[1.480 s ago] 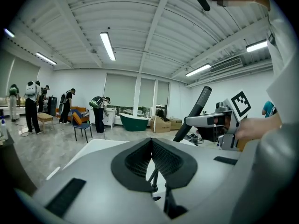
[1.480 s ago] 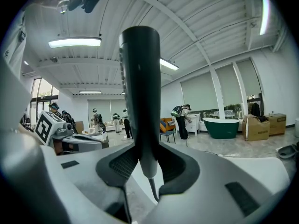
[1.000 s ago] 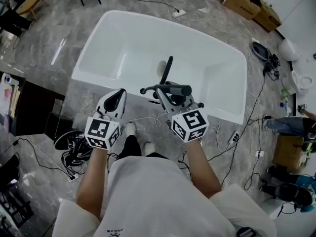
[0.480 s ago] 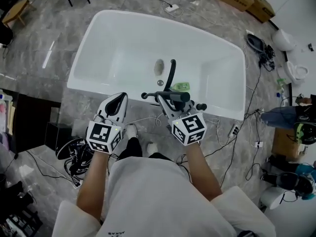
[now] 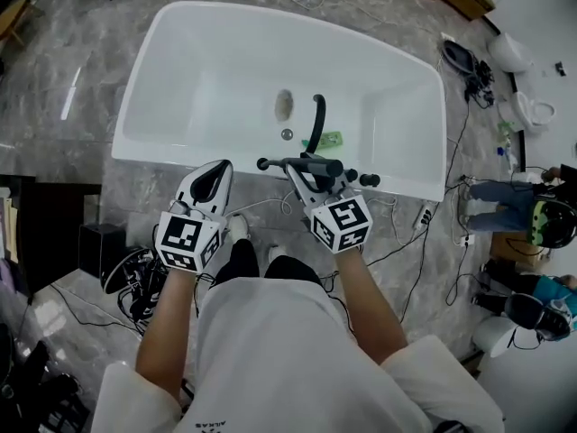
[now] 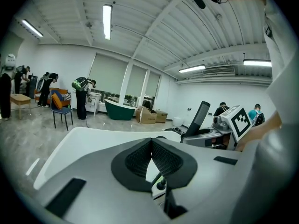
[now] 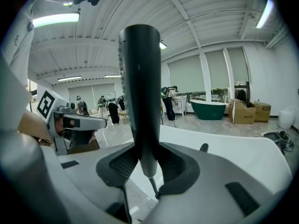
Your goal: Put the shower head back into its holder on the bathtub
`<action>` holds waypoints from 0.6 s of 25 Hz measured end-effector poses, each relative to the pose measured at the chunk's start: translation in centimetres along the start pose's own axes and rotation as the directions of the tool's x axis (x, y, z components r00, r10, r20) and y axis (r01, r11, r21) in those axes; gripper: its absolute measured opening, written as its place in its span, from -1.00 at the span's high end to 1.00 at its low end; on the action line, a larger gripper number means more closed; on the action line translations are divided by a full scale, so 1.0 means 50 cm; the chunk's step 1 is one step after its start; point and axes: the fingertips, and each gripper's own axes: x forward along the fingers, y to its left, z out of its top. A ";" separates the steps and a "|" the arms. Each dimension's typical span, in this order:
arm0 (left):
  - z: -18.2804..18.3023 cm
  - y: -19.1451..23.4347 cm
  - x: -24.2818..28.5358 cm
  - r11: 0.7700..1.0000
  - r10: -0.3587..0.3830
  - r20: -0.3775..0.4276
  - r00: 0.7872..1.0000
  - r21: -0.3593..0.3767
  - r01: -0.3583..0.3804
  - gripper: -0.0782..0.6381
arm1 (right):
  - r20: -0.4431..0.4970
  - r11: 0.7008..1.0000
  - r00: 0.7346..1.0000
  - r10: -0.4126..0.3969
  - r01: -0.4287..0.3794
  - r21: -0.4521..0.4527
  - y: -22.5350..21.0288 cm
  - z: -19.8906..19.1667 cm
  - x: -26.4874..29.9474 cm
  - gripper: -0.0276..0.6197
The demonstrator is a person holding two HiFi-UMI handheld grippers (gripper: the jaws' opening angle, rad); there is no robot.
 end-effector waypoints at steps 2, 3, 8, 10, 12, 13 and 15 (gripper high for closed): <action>-0.007 0.009 0.005 1.000 -0.012 -0.009 1.000 -0.002 0.012 0.75 | -0.014 1.000 1.000 -0.009 0.010 0.005 -0.004 -0.010 0.010 0.47; -0.010 0.013 0.008 1.000 -0.017 -0.013 1.000 -0.004 0.017 0.75 | -0.019 1.000 1.000 -0.014 0.014 0.007 -0.006 -0.014 0.014 0.47; -0.030 0.034 0.020 1.000 -0.019 -0.028 0.999 -0.016 0.018 0.75 | -0.050 1.000 0.999 -0.020 0.020 0.014 -0.011 -0.038 0.035 0.47; -0.037 0.042 0.025 1.000 -0.015 -0.030 0.999 -0.027 0.014 0.75 | -0.061 1.000 0.998 -0.018 0.018 0.012 -0.012 -0.047 0.046 0.47; -0.044 0.047 0.030 0.999 -0.014 -0.031 0.999 -0.038 0.013 0.75 | -0.066 1.000 0.998 -0.017 0.018 0.008 -0.012 -0.056 0.055 0.47; -0.048 0.049 0.032 0.999 -0.014 -0.032 0.999 -0.041 0.013 0.75 | -0.067 1.000 0.998 -0.016 0.017 0.009 -0.013 -0.061 0.060 0.47; -0.058 0.050 0.040 0.999 -0.012 -0.036 0.999 -0.044 0.010 0.75 | -0.072 1.000 0.997 -0.012 0.013 0.012 -0.016 -0.072 0.069 0.47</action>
